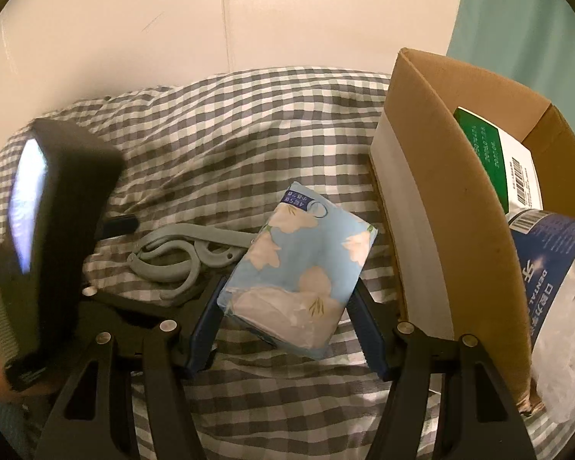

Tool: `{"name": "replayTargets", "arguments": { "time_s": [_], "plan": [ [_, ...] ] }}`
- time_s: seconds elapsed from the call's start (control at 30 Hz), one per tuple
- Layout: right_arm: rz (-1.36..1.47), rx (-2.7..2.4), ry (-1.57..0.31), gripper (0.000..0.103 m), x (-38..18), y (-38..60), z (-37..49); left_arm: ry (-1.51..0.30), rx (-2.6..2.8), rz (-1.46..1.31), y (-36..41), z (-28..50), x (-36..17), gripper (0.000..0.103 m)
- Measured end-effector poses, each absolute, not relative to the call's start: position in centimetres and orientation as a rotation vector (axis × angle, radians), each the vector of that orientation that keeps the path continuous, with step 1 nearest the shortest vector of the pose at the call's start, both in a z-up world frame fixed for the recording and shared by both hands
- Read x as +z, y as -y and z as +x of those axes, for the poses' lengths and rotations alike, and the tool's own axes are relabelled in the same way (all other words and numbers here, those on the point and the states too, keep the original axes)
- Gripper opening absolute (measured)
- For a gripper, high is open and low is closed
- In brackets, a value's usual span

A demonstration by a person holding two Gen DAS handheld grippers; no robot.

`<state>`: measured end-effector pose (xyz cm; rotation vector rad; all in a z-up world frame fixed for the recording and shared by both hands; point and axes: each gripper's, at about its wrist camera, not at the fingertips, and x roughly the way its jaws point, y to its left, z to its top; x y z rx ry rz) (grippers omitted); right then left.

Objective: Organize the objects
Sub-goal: 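Grasp the grey-green hanger with the left tool while the right tool grasps the blue tissue pack, then carry the hanger and tissue pack into the cardboard box and release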

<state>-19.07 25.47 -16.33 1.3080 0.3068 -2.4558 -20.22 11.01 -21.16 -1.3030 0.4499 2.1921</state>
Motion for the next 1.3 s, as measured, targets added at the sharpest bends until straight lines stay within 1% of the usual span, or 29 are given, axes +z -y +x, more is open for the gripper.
{"name": "replayTargets", "arguments": {
  "time_s": [0.03,0.1,0.13,0.3,0.37,0.43,0.53,0.67,0.87,0.97,1.03,1.13,1.3],
  "plan": [
    [1.313,-2.454,-0.315,0.063,-16.4,-25.4,-19.0,-0.409,2.178,-1.310,-10.6,-20.4,-21.2,0.101],
    [1.326,-2.448,-0.320,0.063,-16.6,-25.4,-19.0,-0.343,2.168,-1.308,-9.8,-20.4,-21.0,0.093],
    [1.332,-2.445,-0.315,0.063,-16.6,-25.5,-18.9,-0.321,2.170,-1.311,-9.4,-20.3,-20.7,0.084],
    [1.327,-2.426,-0.276,0.063,-16.2,-26.0,-18.4,-0.354,2.221,-1.357,-8.0,-18.2,-19.4,0.083],
    [1.327,-2.419,-0.268,0.063,-16.0,-26.3,-18.0,-0.337,2.264,-1.367,-6.8,-17.0,-18.8,0.083],
    [1.318,-2.405,-0.269,0.063,-15.3,-26.6,-17.1,-0.274,2.308,-1.388,-4.9,-16.0,-17.9,0.083],
    [1.260,-2.381,-0.287,0.063,-13.0,-26.8,-15.2,-0.094,2.373,-1.400,-1.0,-14.0,-15.2,0.083],
    [1.160,-2.366,-0.306,0.063,-9.3,-27.4,-13.2,-0.051,2.508,-1.289,0.9,-10.4,-9.3,0.083],
    [0.944,-2.382,-0.360,0.063,-1.0,-29.4,-9.3,-0.015,2.619,-1.108,-1.6,-7.1,-1.2,0.083],
    [0.834,-2.403,-0.391,0.063,3.2,-31.5,-7.8,-0.072,2.669,-1.000,-5.0,-5.6,2.1,0.083],
    [0.759,-2.430,-0.431,0.063,5.8,-33.1,-7.2,-0.078,2.668,-0.946,-7.1,-4.6,3.9,0.083],
    [0.661,-2.488,-0.509,0.063,9.0,-35.9,-6.8,-0.049,2.658,-0.910,-10.6,-3.9,5.4,0.083],
    [0.590,-2.577,-0.475,0.063,11.9,-40.5,-9.1,-0.057,2.645,-0.882,-16.2,-3.5,6.4,0.083]
  ]
}}
